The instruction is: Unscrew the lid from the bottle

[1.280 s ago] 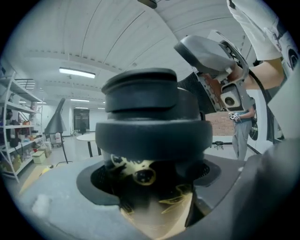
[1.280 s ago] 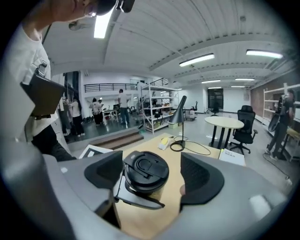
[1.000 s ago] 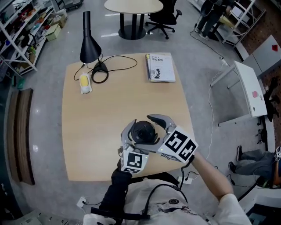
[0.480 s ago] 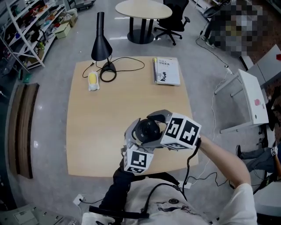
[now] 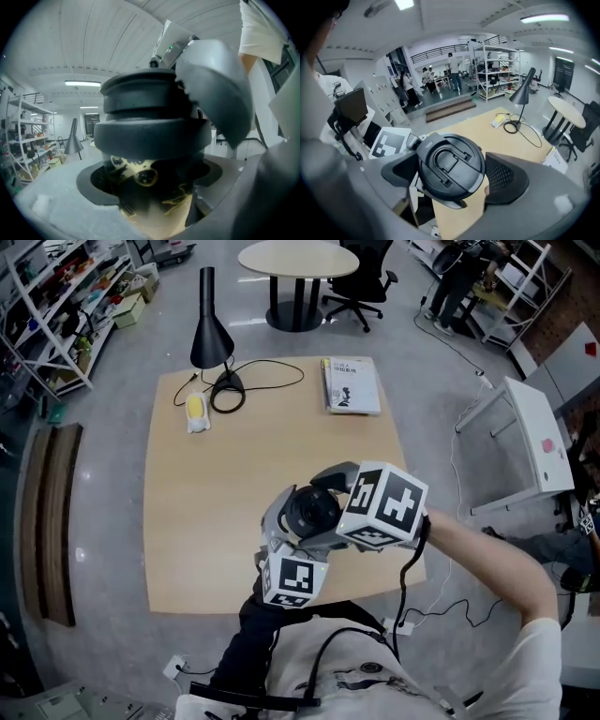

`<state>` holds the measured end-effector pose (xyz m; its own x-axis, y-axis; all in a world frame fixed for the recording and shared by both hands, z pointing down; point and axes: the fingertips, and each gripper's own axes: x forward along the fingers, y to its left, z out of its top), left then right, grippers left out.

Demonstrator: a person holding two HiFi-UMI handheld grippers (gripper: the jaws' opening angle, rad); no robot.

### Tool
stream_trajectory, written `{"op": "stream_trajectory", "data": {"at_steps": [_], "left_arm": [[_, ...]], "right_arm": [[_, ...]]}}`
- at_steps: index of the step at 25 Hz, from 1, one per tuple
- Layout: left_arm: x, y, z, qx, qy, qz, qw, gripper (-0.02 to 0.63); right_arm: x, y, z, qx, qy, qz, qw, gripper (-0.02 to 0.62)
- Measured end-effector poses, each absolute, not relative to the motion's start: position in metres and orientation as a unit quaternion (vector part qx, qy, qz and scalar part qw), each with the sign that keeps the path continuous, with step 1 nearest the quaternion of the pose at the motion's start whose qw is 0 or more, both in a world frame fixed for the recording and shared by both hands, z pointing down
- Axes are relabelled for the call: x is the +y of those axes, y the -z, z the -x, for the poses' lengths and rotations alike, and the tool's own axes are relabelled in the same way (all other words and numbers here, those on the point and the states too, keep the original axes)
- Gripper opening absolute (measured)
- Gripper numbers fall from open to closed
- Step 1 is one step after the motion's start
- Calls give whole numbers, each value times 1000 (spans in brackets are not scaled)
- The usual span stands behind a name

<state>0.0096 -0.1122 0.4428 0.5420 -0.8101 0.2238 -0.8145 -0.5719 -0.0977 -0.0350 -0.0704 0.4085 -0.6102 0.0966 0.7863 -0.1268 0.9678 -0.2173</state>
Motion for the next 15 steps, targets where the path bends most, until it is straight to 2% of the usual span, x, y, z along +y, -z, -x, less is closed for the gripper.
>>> {"op": "stream_trajectory", "data": {"at_steps": [3, 7, 12, 15], "left_arm": [[-117, -440, -5, -484, -137, -864, 1, 449], [-111, -446, -8, -475, -171, -863, -18, 449], [-107, -438, -9, -464, -148, -874, -12, 451], [-100, -437, -19, -420, -143, -896, -15, 451]], "right_arm": [[-76, -408, 38, -887, -143, -36, 437, 474], [-69, -416, 32, -873, -115, -3, 474, 448], [-63, -410, 34, -868, -83, 30, 489, 445], [-51, -408, 28, -845, -27, 103, 524, 446]]}}
